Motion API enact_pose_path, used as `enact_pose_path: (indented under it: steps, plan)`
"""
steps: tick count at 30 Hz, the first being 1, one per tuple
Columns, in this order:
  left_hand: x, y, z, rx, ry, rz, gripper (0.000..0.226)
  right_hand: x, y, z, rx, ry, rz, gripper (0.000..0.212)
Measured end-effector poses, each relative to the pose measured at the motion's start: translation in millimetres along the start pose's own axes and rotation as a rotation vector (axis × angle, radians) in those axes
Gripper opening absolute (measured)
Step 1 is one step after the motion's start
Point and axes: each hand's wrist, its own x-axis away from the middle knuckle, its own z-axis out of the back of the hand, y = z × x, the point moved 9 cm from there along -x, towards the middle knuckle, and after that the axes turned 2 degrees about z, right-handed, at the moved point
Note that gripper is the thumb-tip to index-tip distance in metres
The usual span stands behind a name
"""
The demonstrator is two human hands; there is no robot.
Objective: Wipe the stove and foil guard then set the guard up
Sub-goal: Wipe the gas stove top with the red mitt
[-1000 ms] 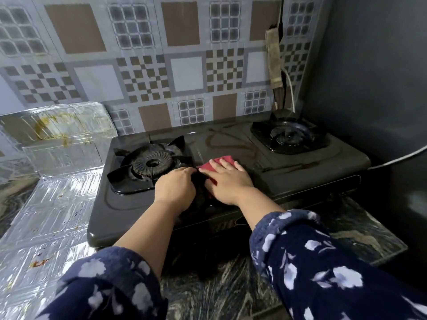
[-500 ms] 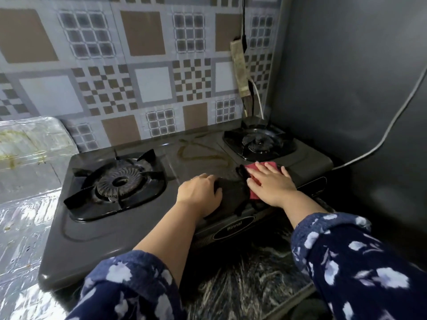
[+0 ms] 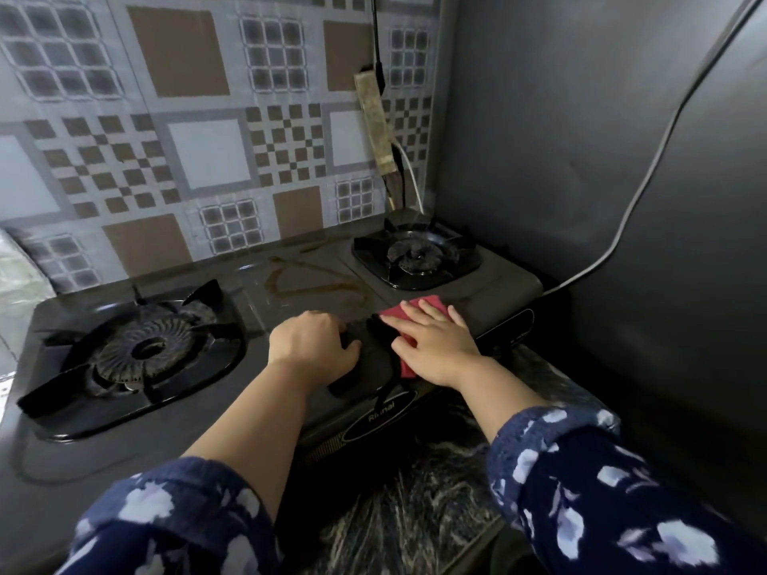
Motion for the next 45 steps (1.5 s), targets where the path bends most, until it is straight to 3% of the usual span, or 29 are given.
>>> enact_pose_path:
  steps: [13,20,29,37,45]
  plan:
    - [7,1,0,0.070,0.089,0.055,0.028,3,-23,-8,-0.012,0.035,0.102,0.047]
    - [-2,30,6,0.134,0.165,-0.005,0.029,-10,34,5,0.050,-0.030,-0.107,0.054]
    - [-37,41,-17,0.076,-0.067,-0.057,0.041,-38,103,21,0.091,0.033,-0.318,0.064]
    - [-38,38,-7,0.088,0.064,-0.027,0.047,-68,167,41,0.080,0.106,-0.417,0.066]
    - [-35,39,-7,0.079,0.082,-0.003,0.057,-86,195,45,0.118,0.072,-0.473,0.066]
